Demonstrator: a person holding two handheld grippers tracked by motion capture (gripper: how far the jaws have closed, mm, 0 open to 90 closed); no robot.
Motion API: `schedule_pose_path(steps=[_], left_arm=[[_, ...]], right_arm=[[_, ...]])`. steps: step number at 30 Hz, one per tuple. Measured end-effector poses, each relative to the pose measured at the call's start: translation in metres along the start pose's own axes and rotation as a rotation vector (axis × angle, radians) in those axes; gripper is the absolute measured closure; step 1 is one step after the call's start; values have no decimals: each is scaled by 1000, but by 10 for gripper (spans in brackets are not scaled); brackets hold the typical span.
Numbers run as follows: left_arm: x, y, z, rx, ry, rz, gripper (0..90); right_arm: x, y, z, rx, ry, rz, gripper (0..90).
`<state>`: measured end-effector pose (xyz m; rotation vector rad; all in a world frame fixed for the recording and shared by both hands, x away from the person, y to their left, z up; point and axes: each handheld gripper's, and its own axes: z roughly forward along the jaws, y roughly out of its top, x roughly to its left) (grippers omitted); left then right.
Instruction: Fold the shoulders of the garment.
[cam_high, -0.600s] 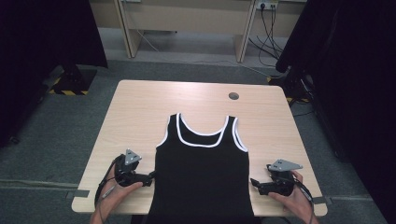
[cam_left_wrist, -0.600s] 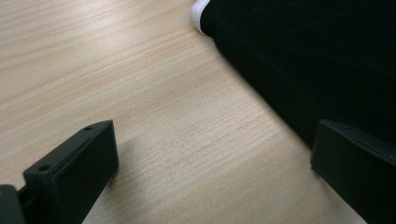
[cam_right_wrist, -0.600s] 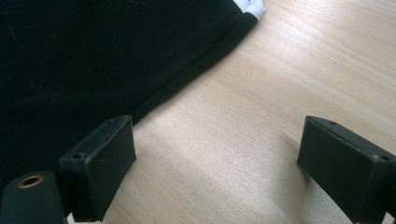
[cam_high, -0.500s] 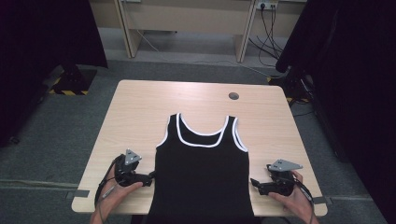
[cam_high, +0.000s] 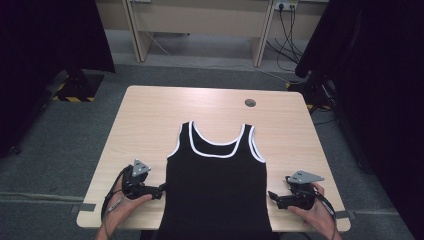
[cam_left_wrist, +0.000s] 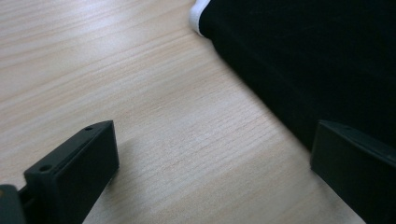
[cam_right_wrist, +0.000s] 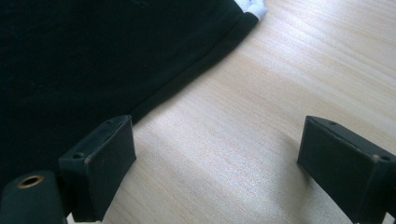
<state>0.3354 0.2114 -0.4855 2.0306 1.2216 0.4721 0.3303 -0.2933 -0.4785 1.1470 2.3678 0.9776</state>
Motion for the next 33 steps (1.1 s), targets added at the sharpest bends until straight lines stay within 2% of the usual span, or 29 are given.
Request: schedule_pose_path(steps=[6, 9, 13, 19, 24, 33], left_arm=[[2, 8, -3, -26, -5, -9, 22], [3, 16, -2, -45, -27, -23, 21], [7, 31, 7, -65, -30, -37, 22], [15, 54, 16, -98, -58, -39, 22], [19, 73, 29, -102, -42, -30, 22], [23, 97, 57, -68, -20, -30, 26]], right_arm=[[0, 0, 0, 0, 0, 0, 114], [0, 0, 0, 0, 0, 0, 114], [0, 0, 0, 0, 0, 0, 114], [0, 0, 0, 0, 1, -1, 111], [0, 1, 1, 0, 2, -4, 110], [-1, 1, 1, 1, 3, -5, 108]])
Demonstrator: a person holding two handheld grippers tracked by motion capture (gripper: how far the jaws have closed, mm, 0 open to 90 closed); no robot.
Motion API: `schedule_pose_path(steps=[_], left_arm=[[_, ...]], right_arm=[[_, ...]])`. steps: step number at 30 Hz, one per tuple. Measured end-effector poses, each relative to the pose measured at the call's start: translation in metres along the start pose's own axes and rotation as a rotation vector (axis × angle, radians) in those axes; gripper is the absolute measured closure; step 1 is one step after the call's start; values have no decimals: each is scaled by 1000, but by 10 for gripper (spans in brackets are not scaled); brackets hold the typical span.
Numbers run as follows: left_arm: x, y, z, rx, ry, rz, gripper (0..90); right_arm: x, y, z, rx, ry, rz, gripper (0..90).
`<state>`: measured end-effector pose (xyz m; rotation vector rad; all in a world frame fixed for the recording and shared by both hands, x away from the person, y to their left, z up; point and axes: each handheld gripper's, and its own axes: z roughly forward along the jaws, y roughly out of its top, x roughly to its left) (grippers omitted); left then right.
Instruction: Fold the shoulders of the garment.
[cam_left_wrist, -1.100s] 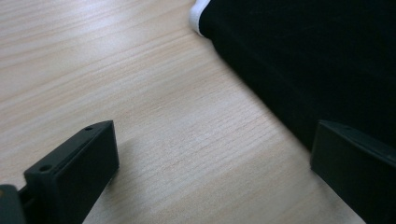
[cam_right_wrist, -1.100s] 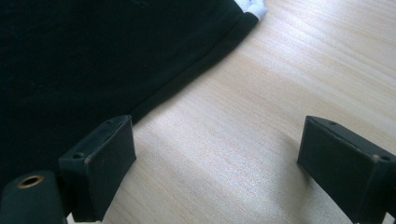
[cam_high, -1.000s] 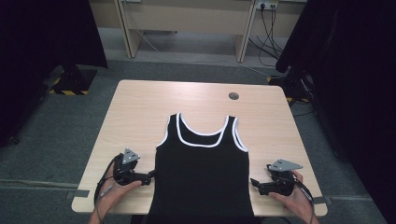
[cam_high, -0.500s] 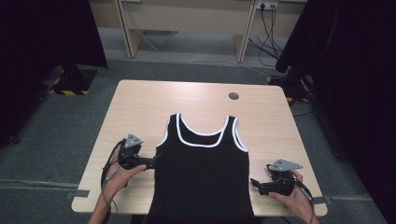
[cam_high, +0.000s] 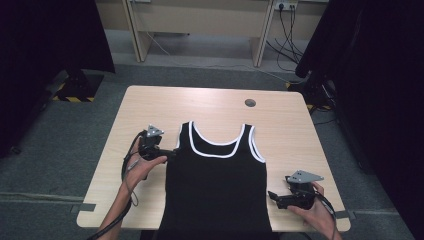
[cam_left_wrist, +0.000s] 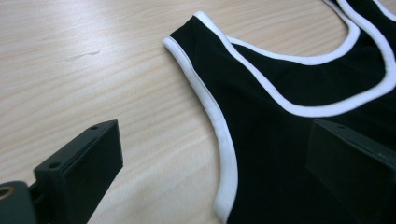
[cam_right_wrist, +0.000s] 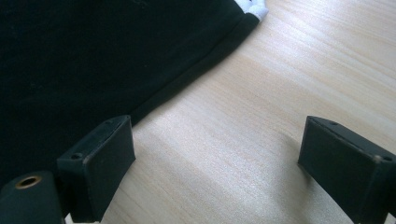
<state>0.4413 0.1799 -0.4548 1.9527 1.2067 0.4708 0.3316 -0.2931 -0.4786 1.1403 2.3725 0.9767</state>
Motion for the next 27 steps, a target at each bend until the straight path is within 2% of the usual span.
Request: schedule_pose_path(steps=[4, 13, 19, 23, 26, 27], left_arm=[[2, 9, 12, -5, 1, 1, 30], [8, 29, 42, 16, 45, -6, 49], [7, 35, 56, 24, 53, -13, 65], [7, 38, 66, 30, 57, -8, 99], [6, 40, 73, 27, 34, -27, 156], [5, 41, 76, 29, 39, -21, 169]], right_arm=[[0, 0, 0, 1, 1, 2, 108], [0, 1, 1, 2, 2, 3, 106], [0, 1, 1, 2, 3, 2, 105], [0, 1, 1, 2, 4, 0, 105], [0, 1, 1, 2, 5, 1, 105], [0, 1, 1, 2, 5, 1, 106]])
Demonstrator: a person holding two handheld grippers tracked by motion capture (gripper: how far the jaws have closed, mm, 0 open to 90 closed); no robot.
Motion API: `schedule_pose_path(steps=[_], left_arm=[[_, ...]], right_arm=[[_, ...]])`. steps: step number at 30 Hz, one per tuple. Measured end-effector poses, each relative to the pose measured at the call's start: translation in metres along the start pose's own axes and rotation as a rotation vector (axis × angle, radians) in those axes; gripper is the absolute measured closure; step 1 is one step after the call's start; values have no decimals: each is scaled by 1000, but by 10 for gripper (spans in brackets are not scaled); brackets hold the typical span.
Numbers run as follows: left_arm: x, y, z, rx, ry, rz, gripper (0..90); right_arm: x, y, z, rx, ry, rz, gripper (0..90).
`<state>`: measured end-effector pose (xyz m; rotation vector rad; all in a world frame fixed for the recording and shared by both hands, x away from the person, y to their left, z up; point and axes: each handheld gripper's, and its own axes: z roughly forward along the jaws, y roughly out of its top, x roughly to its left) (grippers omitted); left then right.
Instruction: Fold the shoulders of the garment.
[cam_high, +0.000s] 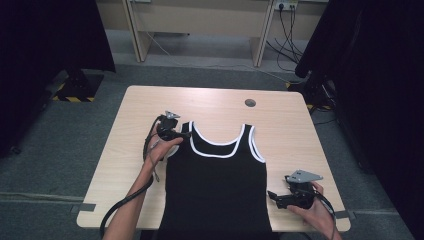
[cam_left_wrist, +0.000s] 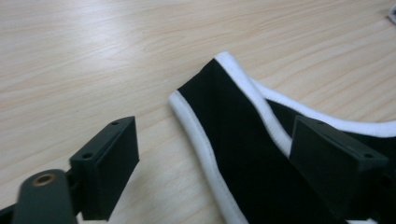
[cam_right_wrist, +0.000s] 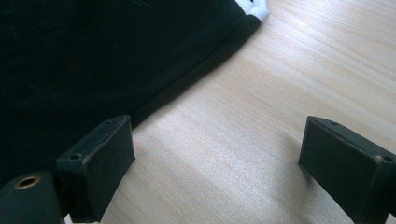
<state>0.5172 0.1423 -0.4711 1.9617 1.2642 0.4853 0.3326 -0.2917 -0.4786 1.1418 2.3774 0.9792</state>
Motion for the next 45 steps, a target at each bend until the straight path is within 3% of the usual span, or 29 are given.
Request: schedule_pose_path(steps=[8, 14, 18, 23, 30, 38, 45], left_arm=[[-9, 5, 13, 30, 18, 57, 332], [-12, 3, 13, 15, 3, 60, 669], [-16, 4, 13, 25, 5, 61, 804], [-21, 8, 5, 6, -26, 47, 850], [-33, 10, -24, -6, -54, 79, 850], [-49, 2, -66, -106, -75, 108, 847], [-63, -18, -99, -141, -88, 134, 839]], right_arm=[[0, 0, 0, -1, 3, -5, 106], [0, 0, 0, -2, 6, -10, 106], [0, 0, 0, -1, 7, -12, 107], [1, 0, 0, -1, 9, -11, 107], [1, 0, 0, -1, 7, -11, 107], [1, 1, 1, 0, 7, -8, 107], [2, 1, 1, 1, 6, -6, 106]])
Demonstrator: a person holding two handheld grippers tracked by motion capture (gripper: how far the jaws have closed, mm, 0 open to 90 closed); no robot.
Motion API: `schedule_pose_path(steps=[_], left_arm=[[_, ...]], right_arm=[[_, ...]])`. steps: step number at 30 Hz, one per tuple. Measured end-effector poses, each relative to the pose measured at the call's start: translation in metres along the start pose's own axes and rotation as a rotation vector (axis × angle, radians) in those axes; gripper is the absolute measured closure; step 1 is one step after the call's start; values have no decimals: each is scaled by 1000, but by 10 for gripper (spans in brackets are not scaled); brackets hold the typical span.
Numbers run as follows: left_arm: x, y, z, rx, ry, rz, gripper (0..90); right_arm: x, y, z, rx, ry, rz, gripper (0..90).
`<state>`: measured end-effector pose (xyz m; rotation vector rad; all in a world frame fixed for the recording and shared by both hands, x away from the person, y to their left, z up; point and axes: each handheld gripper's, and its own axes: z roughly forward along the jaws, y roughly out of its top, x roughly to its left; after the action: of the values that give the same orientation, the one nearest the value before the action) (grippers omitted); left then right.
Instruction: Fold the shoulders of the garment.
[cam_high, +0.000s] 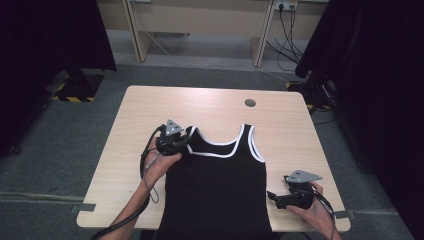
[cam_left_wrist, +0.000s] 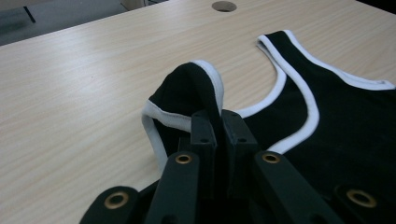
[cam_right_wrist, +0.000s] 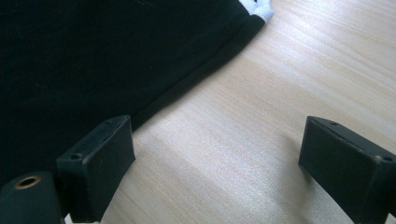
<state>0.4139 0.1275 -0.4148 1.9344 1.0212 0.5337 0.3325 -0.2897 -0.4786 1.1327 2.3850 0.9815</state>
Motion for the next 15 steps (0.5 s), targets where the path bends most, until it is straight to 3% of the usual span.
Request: schedule_pose_path(steps=[8, 12, 15], left_arm=[[-25, -23, -21, 15, -46, 7, 764], [-31, -22, -27, 17, -70, 8, 630], [-33, -18, -28, 9, -58, 25, 572]], right_arm=[[0, 0, 0, -2, 1, -4, 106], [1, 1, 1, -1, -1, -4, 106], [1, 1, 1, -1, 0, -4, 107]])
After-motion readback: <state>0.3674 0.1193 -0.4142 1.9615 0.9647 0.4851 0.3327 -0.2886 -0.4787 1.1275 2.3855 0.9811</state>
